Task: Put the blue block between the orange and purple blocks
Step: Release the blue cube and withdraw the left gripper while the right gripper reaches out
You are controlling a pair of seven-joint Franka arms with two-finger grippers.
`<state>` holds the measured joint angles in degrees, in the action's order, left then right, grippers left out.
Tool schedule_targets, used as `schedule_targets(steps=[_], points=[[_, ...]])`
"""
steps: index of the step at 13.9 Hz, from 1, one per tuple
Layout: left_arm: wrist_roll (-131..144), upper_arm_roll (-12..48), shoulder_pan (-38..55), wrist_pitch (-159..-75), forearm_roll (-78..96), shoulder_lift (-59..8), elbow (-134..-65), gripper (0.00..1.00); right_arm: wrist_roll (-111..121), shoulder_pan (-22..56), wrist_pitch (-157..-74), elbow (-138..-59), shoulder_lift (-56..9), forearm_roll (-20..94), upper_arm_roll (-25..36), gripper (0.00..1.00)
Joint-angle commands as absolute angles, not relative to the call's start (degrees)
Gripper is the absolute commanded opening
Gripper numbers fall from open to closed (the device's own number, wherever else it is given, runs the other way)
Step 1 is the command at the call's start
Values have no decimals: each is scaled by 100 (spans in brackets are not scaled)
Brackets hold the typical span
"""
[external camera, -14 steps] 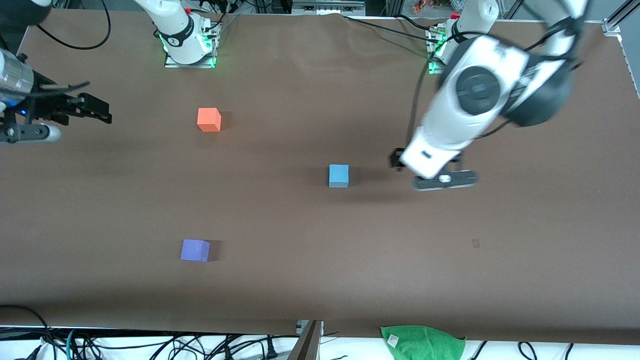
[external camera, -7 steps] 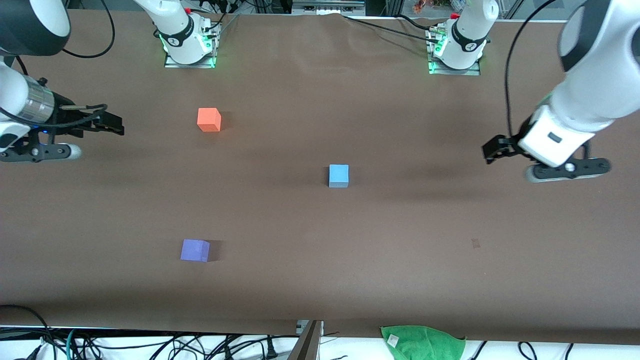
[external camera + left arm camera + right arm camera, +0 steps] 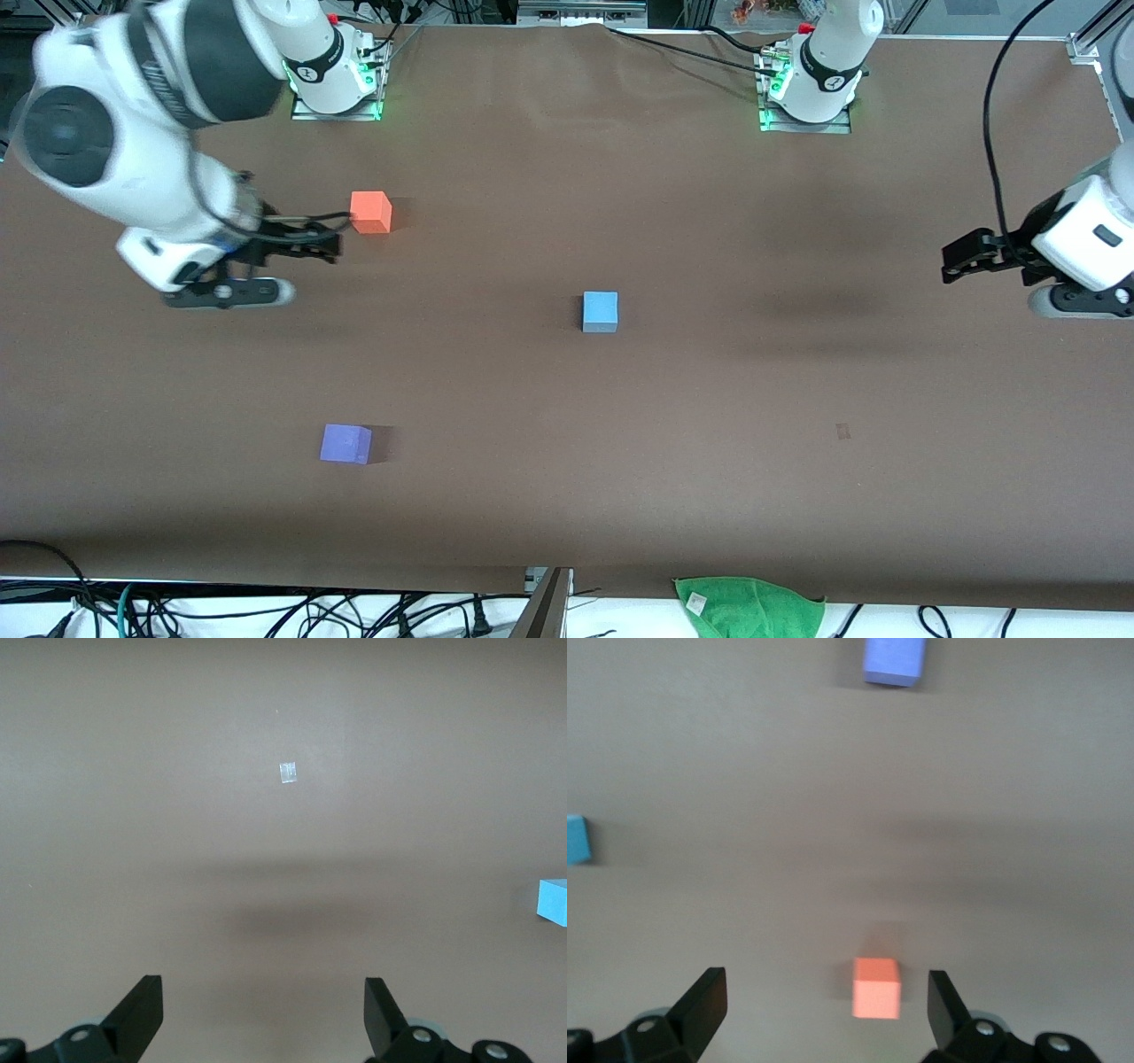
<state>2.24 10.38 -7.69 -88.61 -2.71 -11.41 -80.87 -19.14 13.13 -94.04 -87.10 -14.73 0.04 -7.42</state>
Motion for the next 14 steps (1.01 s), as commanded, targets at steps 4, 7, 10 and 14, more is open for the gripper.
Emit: schedule_targets(steps=[4, 7, 10, 14], points=[[35, 97, -62, -9814, -17, 138, -9743, 100, -3828, 2327, -10325, -8543, -2047, 44, -712, 100], [105, 97, -62, -9863, -9, 422, -10116, 100, -4726, 2828, -11124, -8534, -2425, 26, -712, 100], [97, 149, -79, -9396, -18, 334, -9897, 100, -5359, 3145, -11723, -8525, -2741, -17, -703, 100], [44, 176, -70, -9396, -44, 264, -9809, 100, -5861, 3462, -12478, -8525, -3189, -210, -686, 100]])
